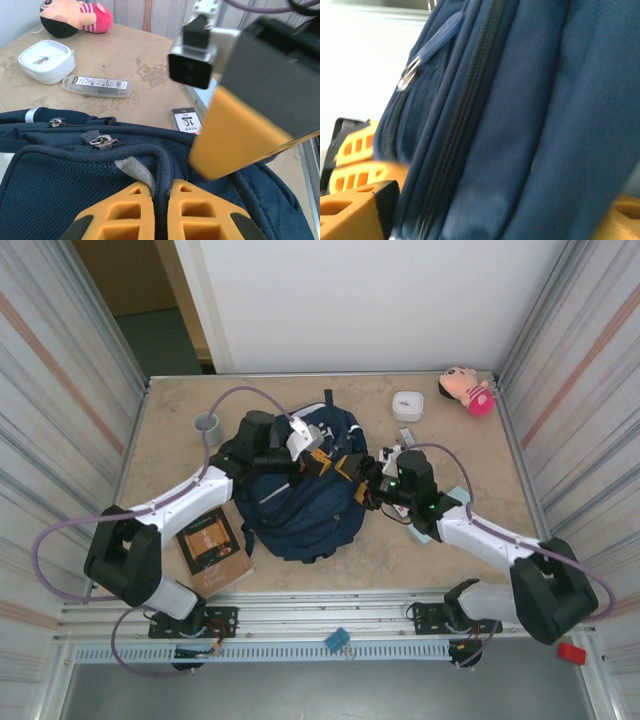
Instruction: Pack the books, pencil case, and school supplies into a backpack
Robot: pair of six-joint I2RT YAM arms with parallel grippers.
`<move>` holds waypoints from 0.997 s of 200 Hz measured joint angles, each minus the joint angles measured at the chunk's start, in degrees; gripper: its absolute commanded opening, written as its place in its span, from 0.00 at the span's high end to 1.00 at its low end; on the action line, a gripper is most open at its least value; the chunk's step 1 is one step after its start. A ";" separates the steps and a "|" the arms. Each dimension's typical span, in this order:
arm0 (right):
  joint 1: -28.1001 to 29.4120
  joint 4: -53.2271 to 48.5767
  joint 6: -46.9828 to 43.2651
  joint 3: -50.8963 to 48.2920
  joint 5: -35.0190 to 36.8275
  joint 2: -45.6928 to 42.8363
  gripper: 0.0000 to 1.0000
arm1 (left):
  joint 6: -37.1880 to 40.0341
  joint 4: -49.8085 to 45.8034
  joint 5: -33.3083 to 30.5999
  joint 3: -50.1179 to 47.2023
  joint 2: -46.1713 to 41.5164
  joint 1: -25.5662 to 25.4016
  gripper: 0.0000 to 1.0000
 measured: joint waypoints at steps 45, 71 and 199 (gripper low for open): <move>2.19 6.23 2.95 2.43 1.73 3.15 0.97 | -0.63 -2.58 -5.27 -0.90 -2.78 -0.76 0.88; 3.37 7.61 3.76 2.69 2.14 3.45 1.00 | -2.67 -5.64 -12.48 -1.01 -6.80 -2.54 0.60; 4.26 -2.05 3.67 7.63 6.47 5.35 1.00 | -23.67 -22.95 -53.22 -3.56 -27.17 -27.10 0.42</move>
